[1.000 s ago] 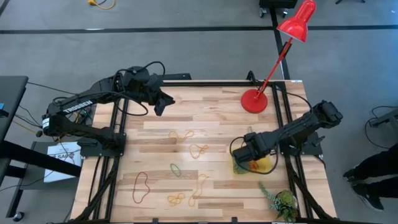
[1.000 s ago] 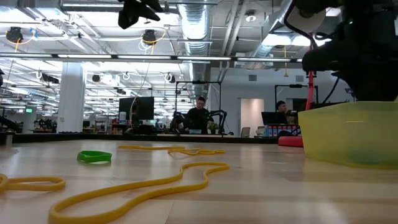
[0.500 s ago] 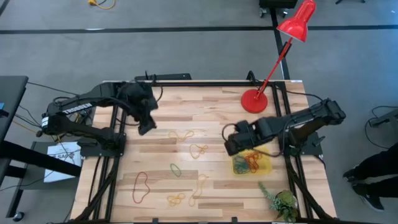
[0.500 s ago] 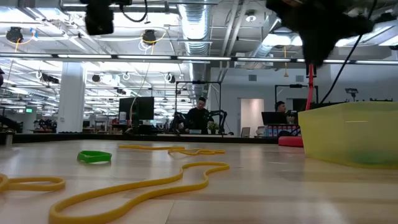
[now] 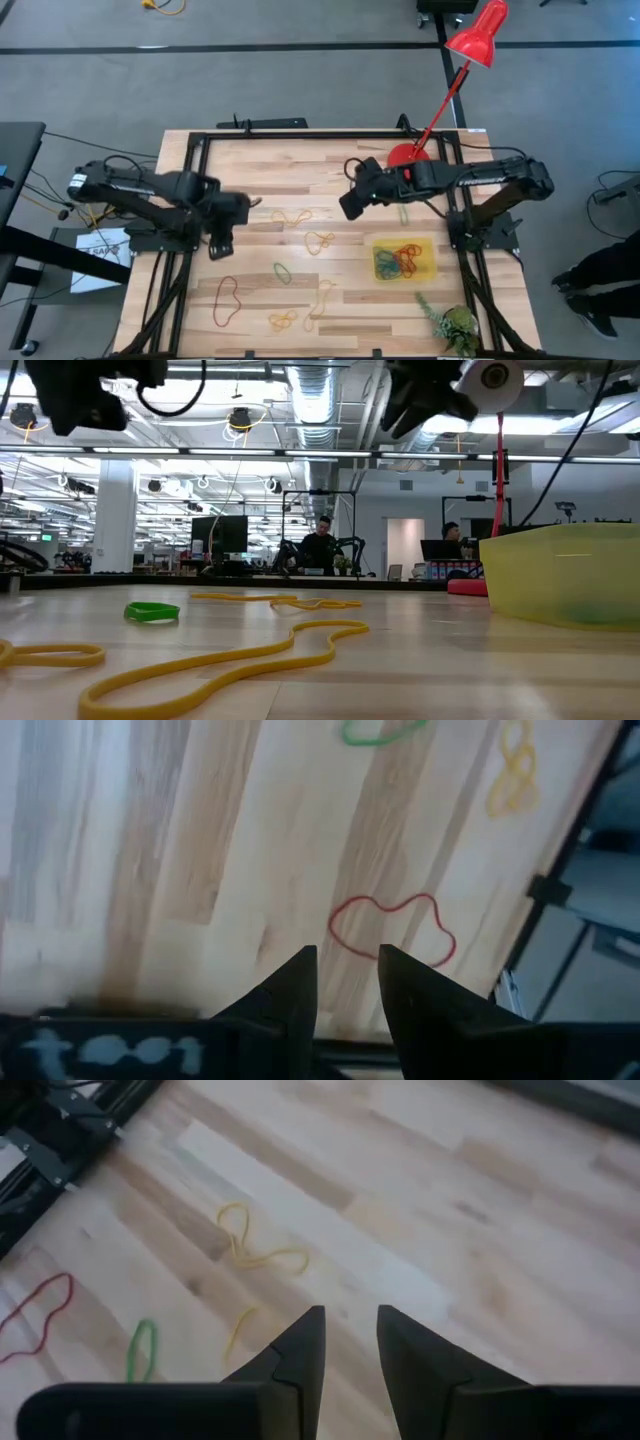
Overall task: Pick and place items into bin
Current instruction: Put the red rubber band into the yellow bin
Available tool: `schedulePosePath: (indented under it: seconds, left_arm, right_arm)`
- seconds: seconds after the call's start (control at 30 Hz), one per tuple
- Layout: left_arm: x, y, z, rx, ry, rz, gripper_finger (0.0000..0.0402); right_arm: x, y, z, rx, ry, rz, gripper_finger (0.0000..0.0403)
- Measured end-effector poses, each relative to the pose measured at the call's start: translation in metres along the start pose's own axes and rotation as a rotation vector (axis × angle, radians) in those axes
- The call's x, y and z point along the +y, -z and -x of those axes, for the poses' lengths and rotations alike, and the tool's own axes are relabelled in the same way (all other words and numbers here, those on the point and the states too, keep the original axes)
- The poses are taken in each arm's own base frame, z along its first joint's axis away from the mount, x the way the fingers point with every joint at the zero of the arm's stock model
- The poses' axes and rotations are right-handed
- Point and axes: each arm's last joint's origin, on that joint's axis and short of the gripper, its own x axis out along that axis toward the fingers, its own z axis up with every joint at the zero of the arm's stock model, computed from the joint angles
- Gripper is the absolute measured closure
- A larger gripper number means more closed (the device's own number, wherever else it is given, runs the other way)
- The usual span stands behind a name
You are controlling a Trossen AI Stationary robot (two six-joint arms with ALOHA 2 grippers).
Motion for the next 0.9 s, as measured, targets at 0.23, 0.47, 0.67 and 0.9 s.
schedulePosePath:
  seconds: [0.23,0.47,0.67,0.9]
  left_arm:
    - [-0.024,0.019,-0.033,0.003,-0.038,0.14,0.0304]
    - [-0.028,0.048,-0.079,0.05,-0.084,0.321,0.0304]
    - [-0.029,0.06,-0.111,-0.05,-0.042,0.406,0.0304]
    - [-0.019,0.072,-0.126,-0.122,-0.132,0.459,0.0304]
  right_arm:
    - [-0.005,-0.011,-0.004,-0.033,-0.017,0.102,0.0316]
    - [-0.002,-0.011,-0.003,-0.031,-0.041,0.161,0.0316]
    - [-0.002,-0.011,-0.003,-0.036,-0.045,0.168,0.0316]
    - [-0.002,-0.011,-0.003,-0.037,-0.045,0.184,0.0316]
